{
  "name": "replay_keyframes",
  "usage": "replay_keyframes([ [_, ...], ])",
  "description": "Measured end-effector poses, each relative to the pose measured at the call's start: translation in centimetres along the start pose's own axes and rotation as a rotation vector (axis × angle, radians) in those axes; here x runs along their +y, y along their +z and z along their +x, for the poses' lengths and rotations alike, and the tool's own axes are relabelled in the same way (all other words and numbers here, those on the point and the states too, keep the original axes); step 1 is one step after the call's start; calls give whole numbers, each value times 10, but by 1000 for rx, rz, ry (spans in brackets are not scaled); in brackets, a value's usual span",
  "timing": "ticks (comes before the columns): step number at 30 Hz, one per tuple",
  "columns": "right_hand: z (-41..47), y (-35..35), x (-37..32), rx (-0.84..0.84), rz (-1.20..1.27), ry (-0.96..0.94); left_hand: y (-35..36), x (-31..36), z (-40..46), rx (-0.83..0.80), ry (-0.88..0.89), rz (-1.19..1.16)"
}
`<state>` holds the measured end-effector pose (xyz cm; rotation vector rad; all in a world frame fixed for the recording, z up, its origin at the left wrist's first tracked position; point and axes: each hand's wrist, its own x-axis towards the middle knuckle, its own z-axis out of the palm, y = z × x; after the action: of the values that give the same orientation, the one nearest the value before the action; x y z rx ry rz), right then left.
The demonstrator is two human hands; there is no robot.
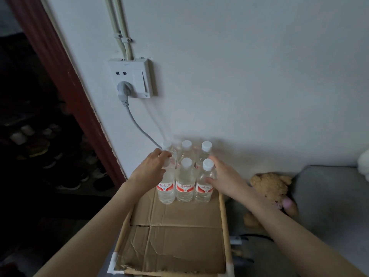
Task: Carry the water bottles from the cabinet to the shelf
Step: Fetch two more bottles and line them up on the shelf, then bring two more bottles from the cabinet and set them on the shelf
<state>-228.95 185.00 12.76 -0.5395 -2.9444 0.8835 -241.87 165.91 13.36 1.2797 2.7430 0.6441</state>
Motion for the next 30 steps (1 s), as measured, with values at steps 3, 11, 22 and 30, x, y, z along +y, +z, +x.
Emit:
replay_keyframes([
  [3, 1, -12, -2, -59, -68, -77, -5, 11, -3, -67, -65, 65],
  [11, -9, -25, -52, 61, -364, -458, -35, 37, -74, 118, -104, 396],
  [22, -129, 99, -241, -222, -381, -1058, -83, 31, -401, 348, -853, 424],
  [30, -368, 229, -362, -494, -398, -1447, -56, 116, -712, 345, -1428, 475],
])
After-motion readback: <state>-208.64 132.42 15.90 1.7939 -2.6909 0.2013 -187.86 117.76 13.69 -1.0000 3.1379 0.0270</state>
